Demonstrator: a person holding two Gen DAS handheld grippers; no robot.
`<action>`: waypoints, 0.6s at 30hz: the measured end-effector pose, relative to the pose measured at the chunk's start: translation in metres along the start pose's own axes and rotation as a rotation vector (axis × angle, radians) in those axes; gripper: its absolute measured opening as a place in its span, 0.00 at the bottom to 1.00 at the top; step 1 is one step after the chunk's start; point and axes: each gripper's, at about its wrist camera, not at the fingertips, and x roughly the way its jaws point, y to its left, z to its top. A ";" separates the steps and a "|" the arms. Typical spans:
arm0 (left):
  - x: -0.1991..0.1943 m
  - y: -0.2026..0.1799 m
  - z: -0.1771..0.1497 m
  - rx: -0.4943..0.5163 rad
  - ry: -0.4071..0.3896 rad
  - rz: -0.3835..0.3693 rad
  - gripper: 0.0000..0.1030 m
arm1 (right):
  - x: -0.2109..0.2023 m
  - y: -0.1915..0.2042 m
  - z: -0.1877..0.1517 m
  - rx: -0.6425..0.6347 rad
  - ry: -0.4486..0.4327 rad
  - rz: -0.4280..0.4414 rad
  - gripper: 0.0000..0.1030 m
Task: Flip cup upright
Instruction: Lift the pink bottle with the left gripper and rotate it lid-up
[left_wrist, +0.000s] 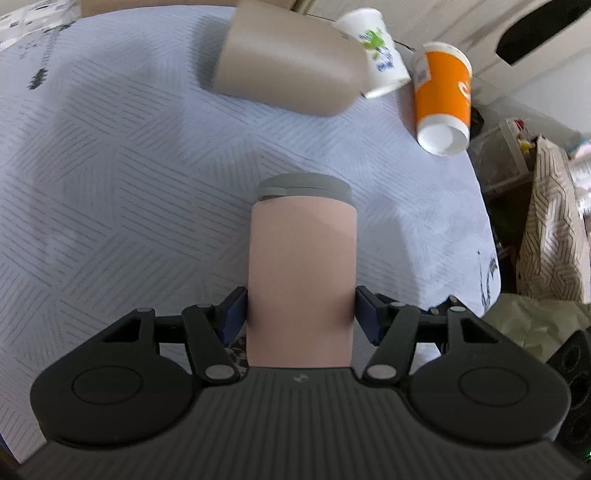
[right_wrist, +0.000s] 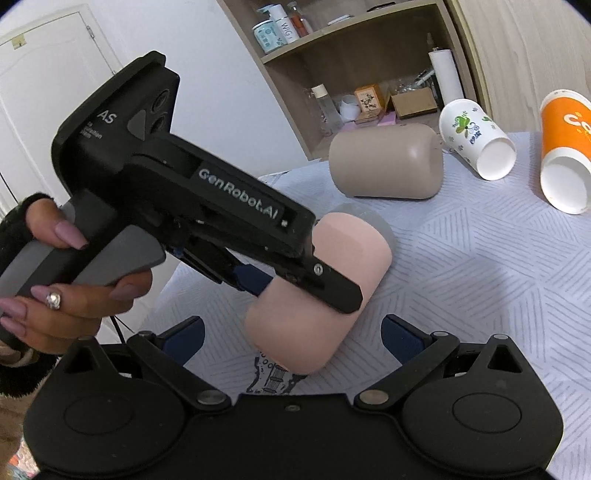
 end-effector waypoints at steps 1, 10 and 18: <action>0.000 -0.002 0.000 0.007 0.004 -0.009 0.58 | 0.000 -0.001 0.001 0.004 0.001 -0.002 1.00; -0.009 -0.002 -0.010 0.060 -0.037 -0.064 0.59 | 0.012 -0.012 0.006 0.050 0.045 -0.043 1.00; -0.007 -0.001 -0.015 0.107 -0.055 -0.106 0.59 | 0.018 -0.030 0.014 0.131 0.082 -0.025 0.98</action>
